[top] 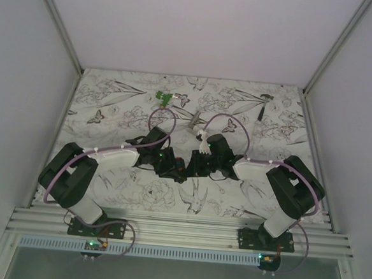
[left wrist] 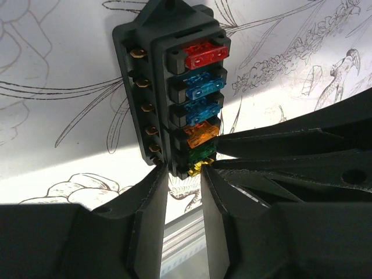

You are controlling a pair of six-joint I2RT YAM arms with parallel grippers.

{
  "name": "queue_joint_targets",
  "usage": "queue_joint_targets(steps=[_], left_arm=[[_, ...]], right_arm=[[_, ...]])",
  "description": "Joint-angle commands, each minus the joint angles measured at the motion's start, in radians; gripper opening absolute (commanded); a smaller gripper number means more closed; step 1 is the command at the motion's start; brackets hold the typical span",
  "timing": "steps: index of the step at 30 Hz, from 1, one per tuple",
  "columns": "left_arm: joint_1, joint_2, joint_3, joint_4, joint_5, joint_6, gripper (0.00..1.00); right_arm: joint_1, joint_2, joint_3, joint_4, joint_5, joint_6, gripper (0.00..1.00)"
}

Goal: Snap on the fuse box
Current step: Adjust the fuse box base at the center of the board.

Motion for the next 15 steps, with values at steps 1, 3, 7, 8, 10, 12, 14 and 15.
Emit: queue_joint_targets(steps=[1,3,7,8,10,12,14,15], left_arm=[[-0.005,0.066,-0.031,-0.033,-0.011,-0.007,0.31],[-0.008,0.077,-0.04,-0.033,-0.01,-0.012,0.3],[-0.02,0.09,-0.053,-0.033,-0.007,-0.02,0.27],[-0.022,0.09,-0.056,-0.032,-0.005,-0.024,0.27],[-0.025,0.082,-0.056,-0.032,0.003,-0.031,0.26],[-0.028,0.059,-0.053,-0.031,0.003,-0.038,0.27],[-0.036,0.034,-0.044,-0.03,-0.003,-0.048,0.3],[-0.041,0.021,-0.036,-0.03,-0.005,-0.05,0.32]], right_arm=[[0.012,0.06,0.028,-0.085,0.061,-0.034,0.21],[0.015,0.07,0.034,-0.126,0.084,-0.049,0.2],[0.037,0.079,0.047,-0.188,0.135,-0.072,0.19],[0.042,0.079,0.051,-0.192,0.143,-0.076,0.18],[0.05,0.066,0.055,-0.183,0.147,-0.085,0.19],[0.051,0.044,0.077,-0.178,0.151,-0.1,0.2],[0.052,0.027,0.126,-0.212,0.18,-0.137,0.22],[0.052,0.023,0.158,-0.238,0.197,-0.16,0.24]])
